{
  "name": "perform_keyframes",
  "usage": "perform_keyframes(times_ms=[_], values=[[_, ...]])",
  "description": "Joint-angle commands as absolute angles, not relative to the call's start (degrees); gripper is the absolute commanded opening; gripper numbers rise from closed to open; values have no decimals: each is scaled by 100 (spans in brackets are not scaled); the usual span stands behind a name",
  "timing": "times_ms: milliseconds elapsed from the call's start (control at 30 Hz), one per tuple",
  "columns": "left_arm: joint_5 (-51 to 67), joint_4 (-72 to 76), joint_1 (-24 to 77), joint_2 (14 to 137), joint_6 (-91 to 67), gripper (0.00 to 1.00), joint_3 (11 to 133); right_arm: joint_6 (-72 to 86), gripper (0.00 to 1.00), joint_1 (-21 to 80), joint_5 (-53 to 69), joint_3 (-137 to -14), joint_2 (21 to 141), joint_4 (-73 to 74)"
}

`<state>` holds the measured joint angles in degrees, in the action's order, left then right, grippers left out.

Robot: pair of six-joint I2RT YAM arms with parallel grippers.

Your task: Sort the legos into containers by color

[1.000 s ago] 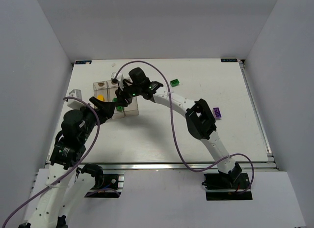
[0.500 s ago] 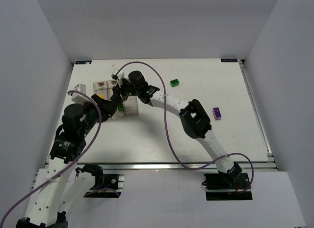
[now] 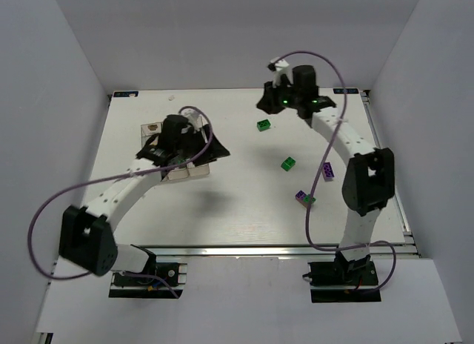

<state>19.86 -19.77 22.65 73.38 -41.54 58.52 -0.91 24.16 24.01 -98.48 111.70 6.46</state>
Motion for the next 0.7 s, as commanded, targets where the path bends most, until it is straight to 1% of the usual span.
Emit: perform_keyframes(times_ms=[0,33,67,100,133,167,200,267,300,367,400,433,500,533,567,633,667], values=[[2110,-1916,2767,8195,-3868,70,6589,-711,37,1892,2645,-9441,10776,2264],[1883,-2020,2856,8435,-3693,72,6766,-782,45,1646,2741,-9361,10714,2781],[1750,-2091,2926,8690,-3587,73,7150,-852,50,1539,2855,-9265,10644,2925],[1610,-2170,2996,9197,-3464,74,7354,-887,56,1268,2909,-9090,10435,2996],[1347,-2336,3110,9481,-3167,75,7574,-914,58,1161,2979,-8714,10293,3075],[1188,-2442,3164,9753,-3007,76,7828,-992,58,1082,3066,-8536,10040,3111],[1047,-2617,3164,10304,-2649,76,8388,-1028,60,777,3137,-8247,9915,3129],[582,-2750,3295,10852,-2366,77,8936,-1124,61,783,3347,-7991,9556,3172],[423,-2812,3296,11342,-2173,77,9452,-1186,63,626,3470,-7902,9449,3216],[90,-2917,3296,11819,-2127,77,9982,-1344,65,571,3803,-7673,9212,3409],[-95,-3048,3296,12065,-2136,78,10567,-1554,66,484,3927,-7629,9150,3515],[-158,-3154,3296,12555,-2188,78,10904,-1686,67,431,4111,-7577,9106,3629],[-360,-3374,3296,12979,-2398,79,11789,-1801,68,326,4183,-7463,8965,3718],[-360,-3384,3296,13347,-2478,79,12021,-1810,68,264,4262,-7358,8904,3718],[-369,-3392,3296,13498,-2583,86,12224,-1811,68,246,4297,-7296,8860,3718],[-361,-3235,3296,13815,-2891,92,12593,-1776,68,168,4411,-7181,8746,3657],[-343,-3113,3296,13869,-2970,96,12586,-1749,68,150,4447,-7059,8719,3613]])
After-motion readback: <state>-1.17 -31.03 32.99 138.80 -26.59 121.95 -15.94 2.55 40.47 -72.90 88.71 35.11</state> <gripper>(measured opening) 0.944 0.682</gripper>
